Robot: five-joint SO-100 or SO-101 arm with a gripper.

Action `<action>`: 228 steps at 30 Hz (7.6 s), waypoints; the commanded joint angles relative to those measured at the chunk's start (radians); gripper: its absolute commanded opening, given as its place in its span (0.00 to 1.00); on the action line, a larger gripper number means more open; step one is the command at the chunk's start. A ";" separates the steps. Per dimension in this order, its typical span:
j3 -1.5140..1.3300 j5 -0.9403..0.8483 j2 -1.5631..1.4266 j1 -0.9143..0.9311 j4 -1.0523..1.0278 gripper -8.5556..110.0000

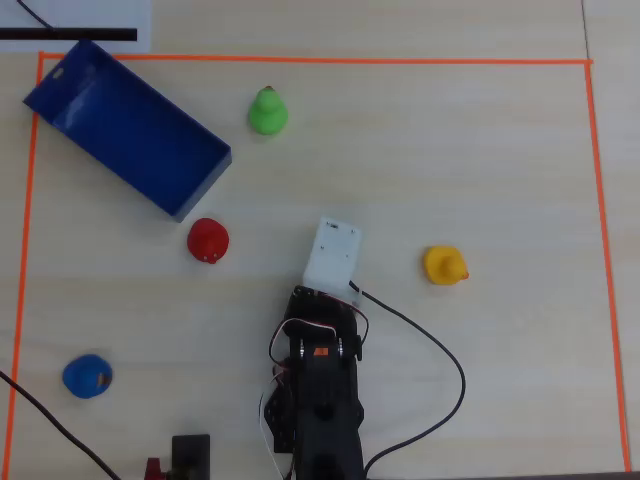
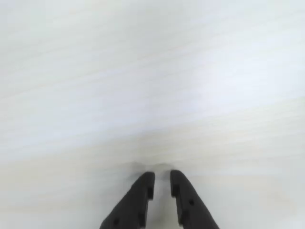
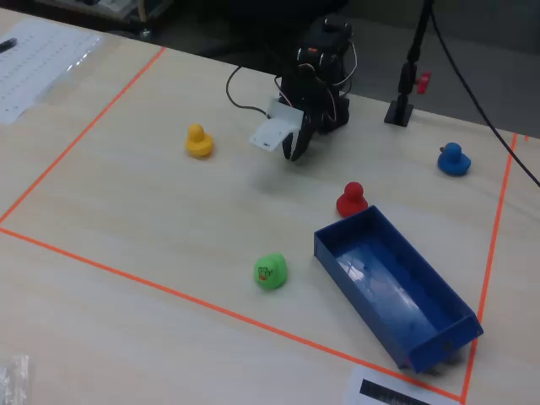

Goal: Grasp blue duck and put it into box.

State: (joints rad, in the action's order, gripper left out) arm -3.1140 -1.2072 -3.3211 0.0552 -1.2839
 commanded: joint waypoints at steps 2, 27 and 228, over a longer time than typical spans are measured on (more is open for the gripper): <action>0.003 0.003 0.009 -0.003 -0.021 0.07; 1.104 0.098 0.752 -0.380 -0.374 0.17; 0.091 0.100 0.161 -0.199 0.451 0.07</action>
State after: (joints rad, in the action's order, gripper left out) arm -2.6906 -1.0815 -2.9023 -0.1764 -0.8452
